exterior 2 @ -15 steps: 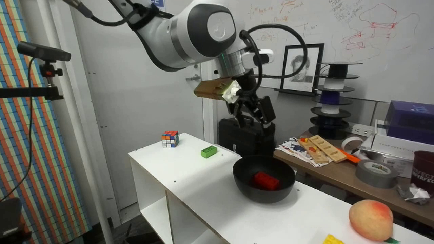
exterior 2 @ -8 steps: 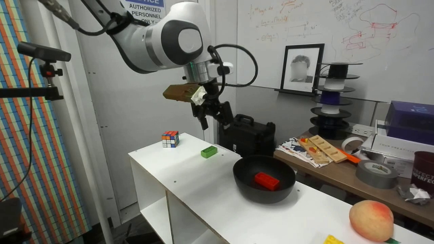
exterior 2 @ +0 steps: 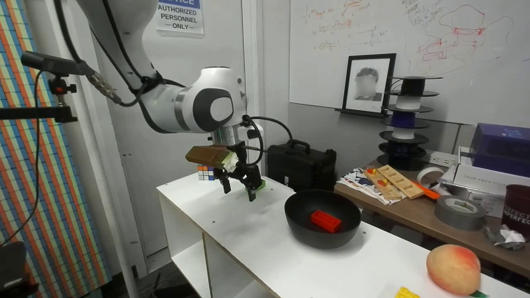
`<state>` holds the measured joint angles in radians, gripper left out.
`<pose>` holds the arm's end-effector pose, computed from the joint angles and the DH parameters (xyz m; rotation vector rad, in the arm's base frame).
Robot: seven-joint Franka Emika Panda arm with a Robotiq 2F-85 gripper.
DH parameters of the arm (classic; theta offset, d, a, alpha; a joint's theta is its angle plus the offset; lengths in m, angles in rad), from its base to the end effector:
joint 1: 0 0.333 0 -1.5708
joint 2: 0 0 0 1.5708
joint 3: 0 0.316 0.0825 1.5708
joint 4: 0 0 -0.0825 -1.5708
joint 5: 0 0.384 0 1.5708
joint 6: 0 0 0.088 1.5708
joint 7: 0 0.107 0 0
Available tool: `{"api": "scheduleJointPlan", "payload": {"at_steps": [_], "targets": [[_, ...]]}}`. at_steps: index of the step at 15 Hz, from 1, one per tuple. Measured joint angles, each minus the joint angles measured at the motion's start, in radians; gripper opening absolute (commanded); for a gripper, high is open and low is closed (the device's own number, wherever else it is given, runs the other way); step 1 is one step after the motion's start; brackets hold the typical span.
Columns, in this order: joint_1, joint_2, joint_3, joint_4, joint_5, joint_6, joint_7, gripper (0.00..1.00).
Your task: Pick up the green, orange, blue and yellow objects from the table and put them in the bowl
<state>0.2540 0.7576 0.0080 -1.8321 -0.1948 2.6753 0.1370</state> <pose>0.6215 0.1725 0.1228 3.0341 0.4476 0.1561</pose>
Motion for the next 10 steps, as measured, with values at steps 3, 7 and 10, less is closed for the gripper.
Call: {"api": "scheduleJointPlan", "payload": {"at_steps": [3,7,10], "targets": [[0.027,0.057,0.000,0.066,-0.011,0.033,-0.003,1.00],[0.047,0.103,-0.004,0.146,-0.011,0.077,-0.003,1.00],[0.048,0.139,-0.013,0.195,-0.011,0.096,-0.003,1.00]]}}
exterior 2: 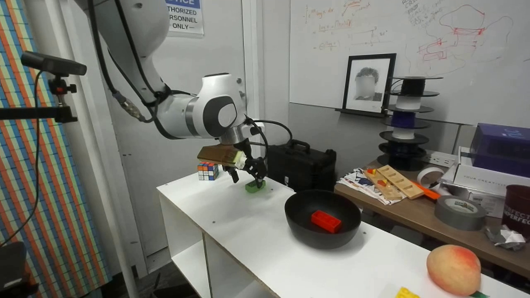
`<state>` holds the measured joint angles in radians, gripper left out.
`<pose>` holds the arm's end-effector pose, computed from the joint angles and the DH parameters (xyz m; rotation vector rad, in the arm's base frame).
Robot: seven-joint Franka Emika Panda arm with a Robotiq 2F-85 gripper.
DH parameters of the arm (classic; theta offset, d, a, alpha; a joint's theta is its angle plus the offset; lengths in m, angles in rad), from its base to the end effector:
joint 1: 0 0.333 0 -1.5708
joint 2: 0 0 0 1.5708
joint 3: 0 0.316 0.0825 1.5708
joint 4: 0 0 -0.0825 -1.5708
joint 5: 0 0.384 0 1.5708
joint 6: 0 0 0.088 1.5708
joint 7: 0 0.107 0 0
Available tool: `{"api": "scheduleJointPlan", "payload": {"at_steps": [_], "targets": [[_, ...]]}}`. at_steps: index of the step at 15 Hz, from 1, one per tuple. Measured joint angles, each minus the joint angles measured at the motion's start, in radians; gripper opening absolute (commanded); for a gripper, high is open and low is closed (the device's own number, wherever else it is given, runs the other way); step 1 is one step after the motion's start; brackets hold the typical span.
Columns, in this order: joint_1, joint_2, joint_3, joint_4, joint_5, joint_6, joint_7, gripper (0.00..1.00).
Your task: Pick up the green, orange, blue and yellow objects from the table and put them in the bowl
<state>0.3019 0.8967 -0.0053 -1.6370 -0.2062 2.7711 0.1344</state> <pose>0.6623 0.2122 0.1138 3.0227 0.5315 0.3890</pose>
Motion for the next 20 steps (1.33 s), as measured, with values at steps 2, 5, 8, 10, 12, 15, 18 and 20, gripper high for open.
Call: {"api": "scheduleJointPlan", "payload": {"at_steps": [2,5,8,10,12,15,18,20], "targets": [[0.000,0.024,-0.008,0.029,0.000,0.006,0.000,1.00],[-0.002,0.056,-0.014,0.069,0.001,0.006,0.000,0.73],[-0.002,0.078,-0.015,0.097,0.001,0.006,0.000,0.49],[-0.002,0.086,-0.015,0.105,0.001,0.006,0.000,0.33],[-0.002,0.090,-0.015,0.110,0.001,0.006,0.000,0.18],[-0.001,0.090,-0.016,0.114,0.002,0.006,0.001,0.16],[-0.003,0.089,-0.030,0.111,0.002,0.018,0.002,0.16],[-0.005,0.079,-0.048,0.101,0.002,0.047,0.008,0.16]]}}
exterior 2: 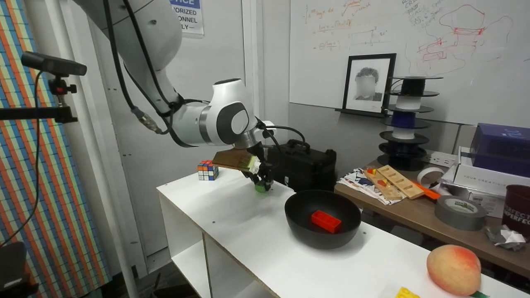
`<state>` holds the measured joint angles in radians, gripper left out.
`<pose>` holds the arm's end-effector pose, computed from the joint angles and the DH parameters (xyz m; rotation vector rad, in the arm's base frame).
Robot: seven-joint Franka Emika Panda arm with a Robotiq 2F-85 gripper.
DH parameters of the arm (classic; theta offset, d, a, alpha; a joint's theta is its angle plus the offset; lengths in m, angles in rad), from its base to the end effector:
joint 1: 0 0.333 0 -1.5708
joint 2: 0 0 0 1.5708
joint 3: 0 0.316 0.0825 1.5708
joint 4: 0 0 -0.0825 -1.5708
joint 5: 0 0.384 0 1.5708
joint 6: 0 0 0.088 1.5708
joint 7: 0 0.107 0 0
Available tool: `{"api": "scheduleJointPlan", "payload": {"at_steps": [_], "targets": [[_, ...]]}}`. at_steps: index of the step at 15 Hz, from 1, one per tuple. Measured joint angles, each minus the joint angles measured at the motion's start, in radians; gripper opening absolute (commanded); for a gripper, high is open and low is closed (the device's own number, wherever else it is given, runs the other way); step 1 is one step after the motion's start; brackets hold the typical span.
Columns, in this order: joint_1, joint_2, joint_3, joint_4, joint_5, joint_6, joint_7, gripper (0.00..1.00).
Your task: Pick up the green, orange, blue and yellow objects from the table and put them in the bowl
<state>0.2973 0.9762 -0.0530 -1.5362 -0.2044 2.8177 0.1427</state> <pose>0.6906 0.1893 0.1038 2.9912 0.4761 0.4924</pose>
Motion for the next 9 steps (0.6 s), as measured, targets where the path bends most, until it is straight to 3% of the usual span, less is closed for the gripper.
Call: {"api": "scheduleJointPlan", "payload": {"at_steps": [5,9], "targets": [[0.002,-0.135,-0.075,-0.125,0.003,0.154,0.046,0.16],[0.035,-0.306,-0.210,-0.265,0.002,0.154,0.092,0.16]]}}
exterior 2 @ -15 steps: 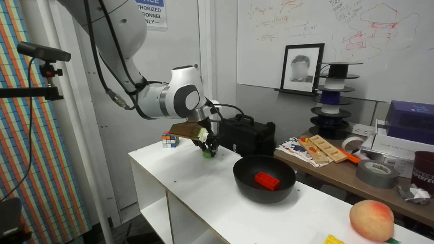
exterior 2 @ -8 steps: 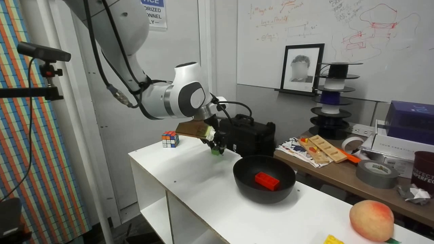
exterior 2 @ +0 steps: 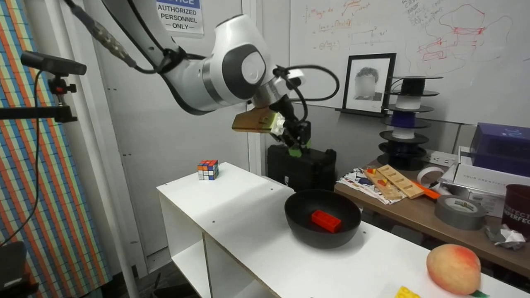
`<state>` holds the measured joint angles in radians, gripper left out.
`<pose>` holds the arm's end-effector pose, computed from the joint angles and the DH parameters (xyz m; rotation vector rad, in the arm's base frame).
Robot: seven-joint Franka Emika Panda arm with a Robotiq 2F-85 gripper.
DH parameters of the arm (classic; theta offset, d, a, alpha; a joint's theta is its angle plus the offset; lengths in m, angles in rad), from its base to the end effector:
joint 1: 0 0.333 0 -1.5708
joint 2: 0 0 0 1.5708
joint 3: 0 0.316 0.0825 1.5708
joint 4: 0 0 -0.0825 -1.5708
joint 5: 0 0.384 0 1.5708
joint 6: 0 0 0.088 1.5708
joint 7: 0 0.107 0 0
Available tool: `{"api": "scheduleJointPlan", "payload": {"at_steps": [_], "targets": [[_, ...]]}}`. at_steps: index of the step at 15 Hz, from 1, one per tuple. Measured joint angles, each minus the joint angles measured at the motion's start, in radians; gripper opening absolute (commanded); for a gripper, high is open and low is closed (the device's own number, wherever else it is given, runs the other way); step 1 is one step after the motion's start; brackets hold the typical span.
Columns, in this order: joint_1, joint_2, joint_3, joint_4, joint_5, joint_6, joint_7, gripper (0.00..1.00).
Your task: Pick up the green, orange, blue and yellow objects from the table and put them in the bowl
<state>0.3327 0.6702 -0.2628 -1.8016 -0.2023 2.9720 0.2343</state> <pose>0.6879 0.0848 0.2378 2.8820 0.1794 0.7912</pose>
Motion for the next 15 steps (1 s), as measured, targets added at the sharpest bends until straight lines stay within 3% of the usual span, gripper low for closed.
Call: {"api": "scheduleJointPlan", "payload": {"at_steps": [2,5,8,12,13,15], "targets": [[0.023,-0.069,-0.079,-0.046,-0.006,-0.066,0.026,0.16],[0.013,-0.131,-0.117,-0.067,-0.025,-0.216,0.047,0.16],[-0.042,-0.150,-0.068,-0.066,-0.026,-0.311,0.046,0.16],[-0.145,-0.145,0.041,-0.067,-0.005,-0.350,0.028,0.16],[-0.172,-0.144,0.068,-0.067,0.010,-0.356,0.014,0.61],[-0.219,-0.142,0.111,-0.068,0.039,-0.358,-0.019,0.67]]}}
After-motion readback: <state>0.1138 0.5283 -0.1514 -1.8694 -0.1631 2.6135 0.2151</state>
